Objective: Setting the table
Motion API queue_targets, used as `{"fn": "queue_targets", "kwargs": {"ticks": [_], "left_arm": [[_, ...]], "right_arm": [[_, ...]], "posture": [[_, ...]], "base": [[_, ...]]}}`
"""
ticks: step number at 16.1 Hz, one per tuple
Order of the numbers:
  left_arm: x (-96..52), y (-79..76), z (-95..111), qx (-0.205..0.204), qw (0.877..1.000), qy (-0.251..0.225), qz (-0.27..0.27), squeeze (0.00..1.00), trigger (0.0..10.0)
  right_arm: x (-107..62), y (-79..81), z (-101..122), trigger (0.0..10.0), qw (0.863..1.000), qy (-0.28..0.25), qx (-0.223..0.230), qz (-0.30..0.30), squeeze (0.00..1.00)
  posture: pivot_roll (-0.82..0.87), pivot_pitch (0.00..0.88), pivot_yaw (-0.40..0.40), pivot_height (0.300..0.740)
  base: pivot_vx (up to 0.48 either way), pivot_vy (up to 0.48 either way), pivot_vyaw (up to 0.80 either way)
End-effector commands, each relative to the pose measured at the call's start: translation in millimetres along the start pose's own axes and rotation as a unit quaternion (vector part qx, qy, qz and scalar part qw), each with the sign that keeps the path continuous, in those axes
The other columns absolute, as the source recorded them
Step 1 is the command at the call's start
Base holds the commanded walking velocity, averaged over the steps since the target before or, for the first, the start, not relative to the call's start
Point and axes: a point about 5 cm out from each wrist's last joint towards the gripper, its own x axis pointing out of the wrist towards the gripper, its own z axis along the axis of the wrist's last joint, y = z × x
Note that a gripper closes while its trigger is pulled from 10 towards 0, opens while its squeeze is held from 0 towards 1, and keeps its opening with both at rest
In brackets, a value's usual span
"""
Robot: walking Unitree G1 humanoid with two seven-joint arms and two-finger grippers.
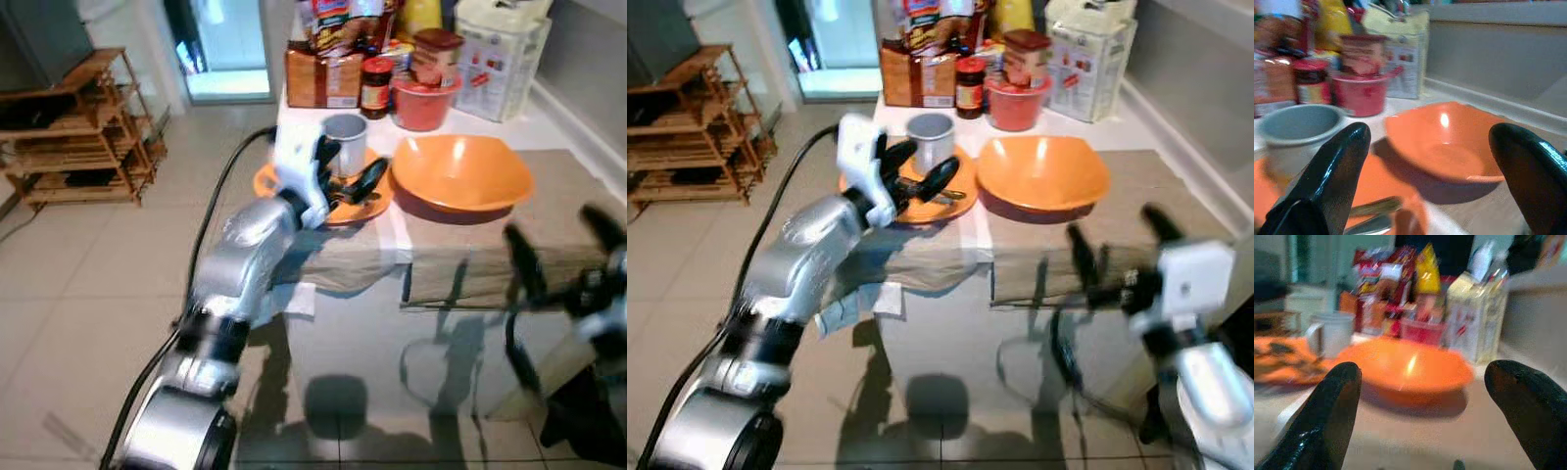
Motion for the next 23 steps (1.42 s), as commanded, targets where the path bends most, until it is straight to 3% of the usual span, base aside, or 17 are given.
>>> {"fn": "queue_targets", "kwargs": {"ticks": [1,3,7,14,16,20,23], "left_arm": [[7.0,0.1,-8.9,-0.025,0.999,0.043,-0.01,0.0,10.0],[16.8,-1.5,-11.8,-0.04,0.996,0.074,-0.028,0.0,10.0],[35.4,3.7,-5.6,-0.013,0.995,0.096,-0.034,0.0,10.0],[40.1,12.8,-11.0,-0.016,0.993,0.115,-0.019,0.0,10.0],[41.7,11.4,-20.2,-0.025,0.991,0.13,-0.019,0.0,10.0],[48.6,0.8,-26.4,-0.051,0.988,0.146,-0.023,0.0,10.0],[54.7,-7.6,-23.5,-0.061,0.987,0.144,-0.033,0.0,10.0]], "right_arm": [[-6.9,-0.1,-1.1,10.0,1.0,0.004,-0.002,0.008,0.0],[-16.4,1.3,-6.8,10.0,1.0,0.016,0.008,0.007,0.0],[-28.7,13.4,-4.3,10.0,0.999,0.025,0.025,0.036,0.0],[-39.2,31.0,-0.8,10.0,0.996,0.036,0.038,0.071,0.0],[-37.5,27.4,9.6,10.0,0.996,0.024,0.031,0.078,0.0],[-37.7,35.2,15.1,10.0,0.99,0.033,0.033,0.135,0.0],[-35.7,28.8,15.9,10.0,0.991,0.035,0.021,0.129,0.0]], "posture": [[-0.15,0.0,0.125,0.74],[-0.17,0.0,0.138,0.74],[-0.19,0.0,0.162,0.74],[-0.21,0.0,0.165,0.74],[-0.21,0.0,0.163,0.74],[-0.22,0.0,0.167,0.74],[-0.22,0.0,0.164,0.74]], "base": [[0.0,0.0,0.0],[0.0,0.0,0.0],[0.0,0.0,0.0],[0.0,0.0,0.0],[0.0,0.0,0.0],[0.0,0.0,0.0],[0.0,0.0,0.0]]}}
